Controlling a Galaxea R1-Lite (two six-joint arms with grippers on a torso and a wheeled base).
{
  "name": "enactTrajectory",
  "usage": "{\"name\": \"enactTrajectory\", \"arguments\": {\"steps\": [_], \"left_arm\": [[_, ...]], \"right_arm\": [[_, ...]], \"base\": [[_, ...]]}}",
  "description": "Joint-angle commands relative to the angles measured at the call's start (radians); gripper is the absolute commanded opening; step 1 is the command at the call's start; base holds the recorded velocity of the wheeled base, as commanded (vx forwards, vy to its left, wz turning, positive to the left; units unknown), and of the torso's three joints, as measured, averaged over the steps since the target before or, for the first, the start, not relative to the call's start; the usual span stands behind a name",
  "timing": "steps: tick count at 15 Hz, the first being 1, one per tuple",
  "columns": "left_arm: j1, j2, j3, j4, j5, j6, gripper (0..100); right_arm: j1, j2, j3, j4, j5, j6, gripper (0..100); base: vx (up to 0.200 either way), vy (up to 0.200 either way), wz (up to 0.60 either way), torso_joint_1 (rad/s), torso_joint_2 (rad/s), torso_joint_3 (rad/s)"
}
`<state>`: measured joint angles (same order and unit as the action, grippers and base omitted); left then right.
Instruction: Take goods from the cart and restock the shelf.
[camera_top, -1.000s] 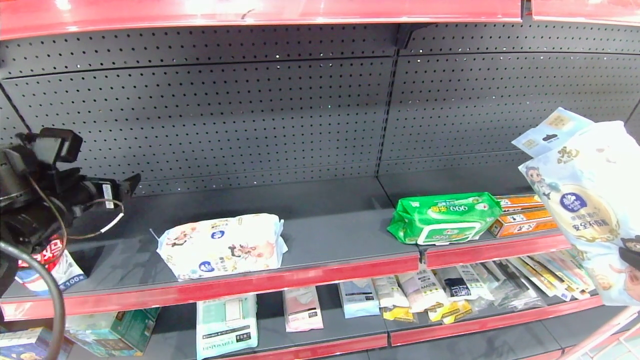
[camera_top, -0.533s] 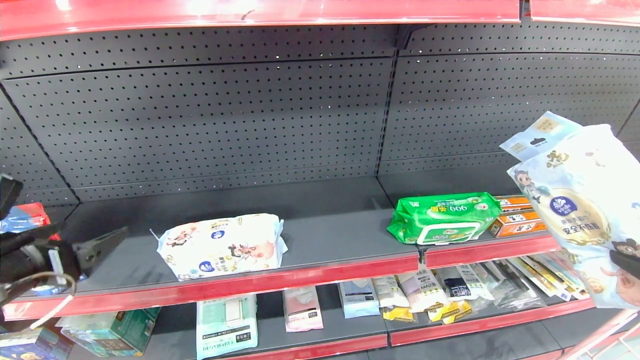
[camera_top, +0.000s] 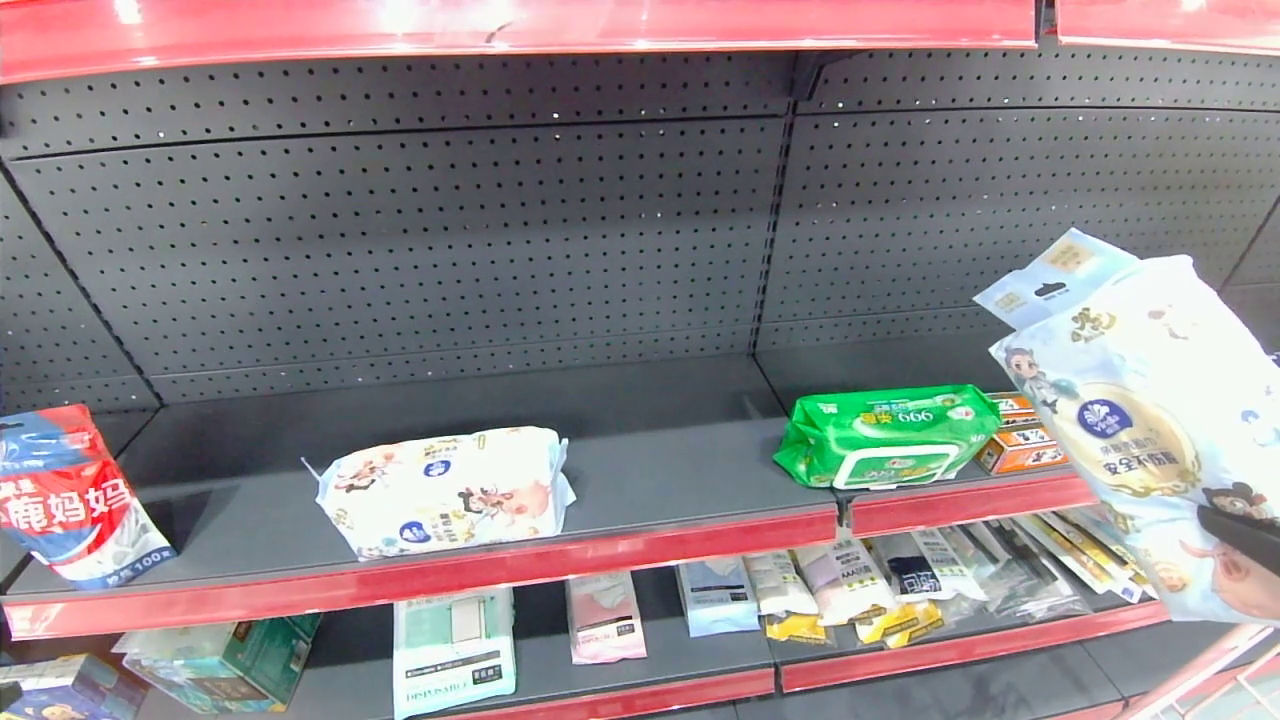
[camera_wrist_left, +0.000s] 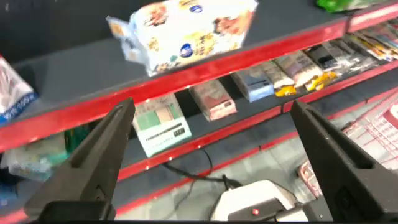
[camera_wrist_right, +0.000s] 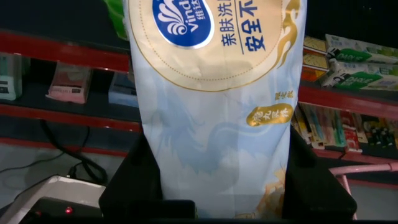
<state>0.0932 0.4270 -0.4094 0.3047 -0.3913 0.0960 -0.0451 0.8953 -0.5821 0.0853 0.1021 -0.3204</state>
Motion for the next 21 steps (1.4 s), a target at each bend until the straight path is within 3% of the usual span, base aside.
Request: {"name": "enactTrajectory", "arguments": {"steps": [1,4,10,19,21], "left_arm": [[-0.012,-0.097,0.001,0.004,0.003,0.002,100],[-0.010,-0.129,0.012,0.001,0.014,0.007,100],[-0.010,-0.212,0.058,-0.001,0.152,-0.004,100],[-0.010,-0.226,0.064,-0.001,0.154,0.001,100],[-0.010,-0.228,0.064,-0.001,0.154,0.001,100]], "right_arm": [[0.001,0.002,-0.001,0.001,0.007,-0.002,0],[-0.001,0.004,-0.001,-0.001,0.008,0.000,0],[-0.001,-0.001,0.005,-0.002,0.007,0.000,0],[-0.007,0.001,0.007,-0.006,0.005,0.001,0],[-0.006,0.004,0.005,-0.006,0.002,0.000,0]], "base": [[0.000,0.000,0.00,0.000,0.00,0.000],[0.000,0.000,0.00,0.000,0.00,0.000],[0.000,0.000,0.00,0.000,0.00,0.000],[0.000,0.000,0.00,0.000,0.00,0.000],[0.000,0.000,0.60,0.000,0.00,0.000]]}}
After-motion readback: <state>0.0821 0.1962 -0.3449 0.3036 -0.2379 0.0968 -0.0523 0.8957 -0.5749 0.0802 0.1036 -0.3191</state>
